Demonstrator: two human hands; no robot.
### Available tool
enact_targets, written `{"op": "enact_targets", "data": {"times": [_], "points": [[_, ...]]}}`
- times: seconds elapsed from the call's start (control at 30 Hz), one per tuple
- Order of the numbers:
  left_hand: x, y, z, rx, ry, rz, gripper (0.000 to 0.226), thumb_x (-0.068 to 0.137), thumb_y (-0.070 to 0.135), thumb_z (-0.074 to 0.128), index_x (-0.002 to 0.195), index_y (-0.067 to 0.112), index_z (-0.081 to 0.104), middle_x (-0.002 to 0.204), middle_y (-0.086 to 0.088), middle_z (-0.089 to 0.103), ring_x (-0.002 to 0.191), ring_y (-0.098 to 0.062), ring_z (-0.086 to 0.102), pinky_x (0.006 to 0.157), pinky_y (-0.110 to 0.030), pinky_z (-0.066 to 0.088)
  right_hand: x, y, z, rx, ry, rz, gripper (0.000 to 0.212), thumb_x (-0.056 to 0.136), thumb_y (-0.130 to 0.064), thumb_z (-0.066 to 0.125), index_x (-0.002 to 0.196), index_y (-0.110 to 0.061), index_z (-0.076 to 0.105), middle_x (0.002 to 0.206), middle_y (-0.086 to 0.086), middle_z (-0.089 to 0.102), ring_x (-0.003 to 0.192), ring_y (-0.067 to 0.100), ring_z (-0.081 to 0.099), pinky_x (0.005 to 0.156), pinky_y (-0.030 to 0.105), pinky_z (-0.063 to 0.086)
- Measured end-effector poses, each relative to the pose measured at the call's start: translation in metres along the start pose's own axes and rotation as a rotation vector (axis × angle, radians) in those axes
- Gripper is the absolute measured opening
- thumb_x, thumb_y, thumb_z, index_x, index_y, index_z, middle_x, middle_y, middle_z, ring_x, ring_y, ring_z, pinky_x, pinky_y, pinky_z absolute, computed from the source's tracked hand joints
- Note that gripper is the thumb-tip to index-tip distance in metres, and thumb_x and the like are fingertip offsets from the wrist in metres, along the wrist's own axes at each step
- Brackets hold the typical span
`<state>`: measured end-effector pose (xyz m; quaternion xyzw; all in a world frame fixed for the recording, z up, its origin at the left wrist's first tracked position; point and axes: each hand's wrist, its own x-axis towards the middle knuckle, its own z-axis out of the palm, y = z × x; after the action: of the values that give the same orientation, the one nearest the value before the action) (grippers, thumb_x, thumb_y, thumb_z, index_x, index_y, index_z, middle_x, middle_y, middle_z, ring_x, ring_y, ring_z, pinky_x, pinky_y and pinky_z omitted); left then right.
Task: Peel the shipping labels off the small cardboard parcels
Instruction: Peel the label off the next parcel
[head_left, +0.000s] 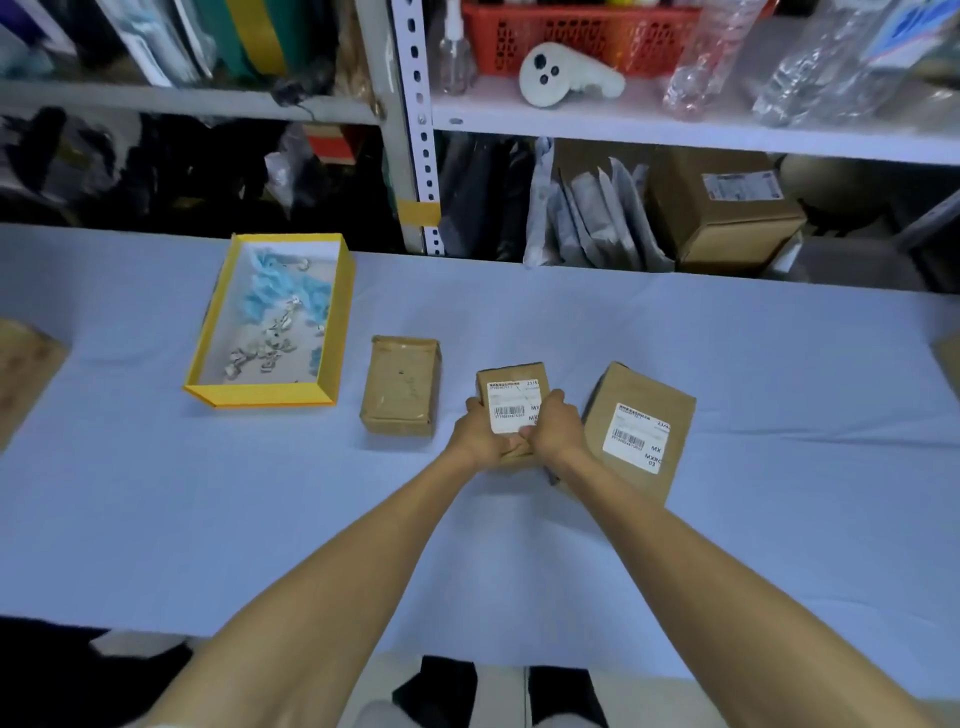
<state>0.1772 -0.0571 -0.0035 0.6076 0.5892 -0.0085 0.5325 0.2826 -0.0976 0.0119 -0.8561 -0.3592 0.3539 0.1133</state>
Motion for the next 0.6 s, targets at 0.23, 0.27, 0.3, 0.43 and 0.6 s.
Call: {"op": "enact_targets", "data": {"times": [0.23, 0.27, 0.3, 0.43, 0.6], "points": [[-0.017, 0.005, 0.018, 0.039, -0.038, 0.126, 0.064, 0.082, 0.012, 0.07, 0.134, 0.007, 0.032, 0.133, -0.009, 0.057, 0.117, -0.027, 0.058, 0.096, -0.037, 0.05, -0.021, 0.029, -0.011, 0.105, 0.048, 0.039, 0.042, 0.091, -0.001, 0.057, 0.126, 0.004, 0.034, 0.128, 0.016, 0.057, 0.114, 0.03, 0.058, 0.078, 0.027, 0.04], [-0.02, 0.008, 0.023, 0.044, -0.046, 0.151, 0.065, 0.082, 0.011, 0.069, 0.135, 0.007, 0.031, 0.134, -0.008, 0.056, 0.118, -0.027, 0.058, 0.095, -0.037, 0.05, -0.024, 0.036, -0.015, 0.115, 0.053, 0.039, 0.046, 0.091, -0.003, 0.058, 0.128, 0.004, 0.032, 0.128, 0.017, 0.057, 0.115, 0.03, 0.058, 0.082, 0.028, 0.042], [-0.023, 0.011, 0.029, 0.042, -0.047, 0.174, 0.066, 0.082, 0.01, 0.069, 0.136, 0.007, 0.031, 0.134, -0.008, 0.057, 0.117, -0.026, 0.058, 0.095, -0.037, 0.051, -0.026, 0.043, -0.019, 0.118, 0.06, 0.03, 0.05, 0.091, -0.004, 0.059, 0.13, 0.005, 0.03, 0.129, 0.017, 0.057, 0.116, 0.031, 0.058, 0.087, 0.031, 0.044], [-0.034, 0.018, 0.051, -0.056, 0.019, 0.209, 0.065, 0.08, 0.007, 0.069, 0.135, 0.009, 0.034, 0.13, -0.005, 0.058, 0.116, -0.025, 0.059, 0.094, -0.039, 0.051, -0.031, 0.066, -0.031, 0.204, 0.073, -0.04, 0.055, 0.088, -0.002, 0.062, 0.131, 0.003, 0.029, 0.127, 0.016, 0.06, 0.114, 0.03, 0.059, 0.086, 0.03, 0.047], [-0.039, 0.008, 0.051, -0.094, 0.107, 0.241, 0.068, 0.078, 0.004, 0.068, 0.137, 0.012, 0.036, 0.132, -0.006, 0.058, 0.116, -0.027, 0.06, 0.096, -0.044, 0.051, -0.037, 0.069, -0.026, 0.244, 0.069, -0.111, 0.051, 0.086, -0.003, 0.065, 0.125, 0.002, 0.032, 0.124, 0.014, 0.061, 0.113, 0.03, 0.06, 0.08, 0.027, 0.045]]}}
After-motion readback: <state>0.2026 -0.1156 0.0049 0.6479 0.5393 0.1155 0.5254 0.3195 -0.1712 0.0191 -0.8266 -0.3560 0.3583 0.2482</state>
